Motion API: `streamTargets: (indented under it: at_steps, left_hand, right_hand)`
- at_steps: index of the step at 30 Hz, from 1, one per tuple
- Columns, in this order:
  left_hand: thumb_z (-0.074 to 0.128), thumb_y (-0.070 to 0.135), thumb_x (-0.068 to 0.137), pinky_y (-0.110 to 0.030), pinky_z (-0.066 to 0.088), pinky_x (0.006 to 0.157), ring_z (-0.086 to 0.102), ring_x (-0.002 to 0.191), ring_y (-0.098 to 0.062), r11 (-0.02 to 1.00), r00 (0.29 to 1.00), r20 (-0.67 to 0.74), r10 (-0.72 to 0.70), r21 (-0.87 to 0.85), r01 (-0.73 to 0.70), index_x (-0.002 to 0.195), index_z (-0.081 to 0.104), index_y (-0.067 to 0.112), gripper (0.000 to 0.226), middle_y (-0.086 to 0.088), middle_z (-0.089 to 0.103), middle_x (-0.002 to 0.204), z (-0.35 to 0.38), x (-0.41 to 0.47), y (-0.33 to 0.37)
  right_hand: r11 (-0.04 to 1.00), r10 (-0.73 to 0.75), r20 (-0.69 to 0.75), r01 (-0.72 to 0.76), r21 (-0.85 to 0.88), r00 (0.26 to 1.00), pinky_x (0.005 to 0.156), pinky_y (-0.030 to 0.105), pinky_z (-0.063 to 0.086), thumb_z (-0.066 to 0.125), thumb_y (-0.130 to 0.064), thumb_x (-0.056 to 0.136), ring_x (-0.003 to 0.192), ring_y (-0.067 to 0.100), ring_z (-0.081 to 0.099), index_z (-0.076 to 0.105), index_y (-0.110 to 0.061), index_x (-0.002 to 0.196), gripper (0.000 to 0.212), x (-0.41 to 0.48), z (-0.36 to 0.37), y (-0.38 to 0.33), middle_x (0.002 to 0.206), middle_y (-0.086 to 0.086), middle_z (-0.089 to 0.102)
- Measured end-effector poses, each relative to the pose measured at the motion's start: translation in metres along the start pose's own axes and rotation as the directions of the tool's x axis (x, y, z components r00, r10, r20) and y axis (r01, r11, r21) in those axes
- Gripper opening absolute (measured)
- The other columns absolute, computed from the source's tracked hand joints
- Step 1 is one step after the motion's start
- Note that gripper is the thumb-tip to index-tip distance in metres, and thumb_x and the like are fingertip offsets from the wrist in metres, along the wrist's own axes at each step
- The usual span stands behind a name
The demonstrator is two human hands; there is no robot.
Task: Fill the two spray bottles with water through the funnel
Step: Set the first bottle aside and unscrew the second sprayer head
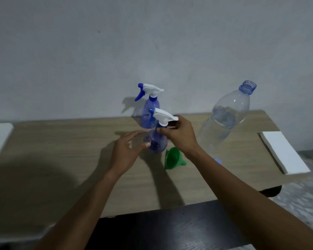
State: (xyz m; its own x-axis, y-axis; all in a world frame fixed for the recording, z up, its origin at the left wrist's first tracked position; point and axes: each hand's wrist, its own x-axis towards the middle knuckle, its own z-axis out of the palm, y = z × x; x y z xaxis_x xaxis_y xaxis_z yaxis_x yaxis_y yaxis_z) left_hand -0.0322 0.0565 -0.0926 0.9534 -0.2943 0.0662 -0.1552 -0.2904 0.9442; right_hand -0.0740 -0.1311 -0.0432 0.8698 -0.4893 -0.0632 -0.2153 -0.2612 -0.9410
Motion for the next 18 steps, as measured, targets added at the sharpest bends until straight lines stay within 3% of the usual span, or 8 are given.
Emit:
streamTargets:
  at_steps: [2,5,8,10,13,18]
  left_hand:
    - [0.082,0.015,0.079,-0.008,0.047,0.083,0.065,0.1,0.01,0.999,0.998,0.061,-0.013,-0.03,0.014,0.111,0.07,0.035,0.039,0.02,0.07,0.109,-0.008,-0.029,-0.004]
    - [0.076,0.009,0.085,-0.024,0.055,0.091,0.067,0.107,-0.001,0.993,0.988,0.13,-0.08,-0.081,0.091,0.116,0.069,0.032,0.039,0.026,0.072,0.106,-0.015,-0.061,-0.023]
    - [0.075,0.004,0.085,-0.018,0.054,0.086,0.068,0.099,0.004,0.988,0.987,0.115,-0.116,-0.085,0.126,0.118,0.067,0.025,0.041,0.023,0.074,0.102,-0.015,-0.085,-0.034]
    - [0.076,0.001,0.083,-0.011,0.051,0.082,0.066,0.093,0.012,0.984,0.988,0.085,-0.129,-0.111,0.138,0.123,0.064,0.019,0.045,0.013,0.072,0.108,-0.013,-0.094,-0.034]
    - [0.074,-0.001,0.085,-0.005,0.047,0.078,0.06,0.086,0.023,0.973,0.98,0.098,-0.172,-0.135,0.185,0.125,0.059,0.021,0.049,0.02,0.066,0.104,-0.012,-0.098,-0.032]
    - [0.073,-0.004,0.084,-0.008,0.046,0.088,0.058,0.1,0.021,0.964,0.961,0.18,-0.21,-0.126,0.234,0.129,0.059,0.014,0.051,0.013,0.062,0.121,-0.012,-0.096,-0.039]
  right_hand:
    - [0.999,-0.053,0.116,0.053,0.005,0.992,0.079,0.042,0.061,0.09,-0.014,0.065,0.085,0.02,0.072,0.066,-0.02,0.099,0.043,-0.022,0.009,0.004,0.091,0.001,0.075]
    - [0.99,-0.129,0.238,0.137,-0.017,0.963,0.081,0.04,0.061,0.089,-0.009,0.067,0.086,0.02,0.073,0.068,-0.028,0.103,0.045,-0.047,0.02,0.015,0.093,0.001,0.075]
    - [0.974,-0.173,0.305,0.209,-0.09,0.936,0.08,0.037,0.061,0.089,-0.009,0.069,0.083,0.016,0.074,0.071,-0.019,0.107,0.044,-0.062,0.025,0.024,0.093,-0.001,0.076]
    - [0.956,-0.207,0.326,0.262,-0.135,0.923,0.075,0.031,0.059,0.091,-0.011,0.069,0.078,0.013,0.073,0.07,-0.016,0.098,0.036,-0.071,0.027,0.026,0.086,-0.002,0.075]
    - [0.928,-0.246,0.355,0.325,-0.183,0.902,0.072,0.032,0.056,0.092,-0.017,0.068,0.079,0.018,0.074,0.069,-0.018,0.09,0.032,-0.079,0.027,0.027,0.081,-0.002,0.075]
    - [0.936,-0.229,0.362,0.307,-0.173,0.903,0.067,0.021,0.051,0.092,-0.012,0.069,0.073,0.008,0.068,0.069,-0.009,0.087,0.029,-0.084,0.021,0.029,0.08,0.002,0.073]
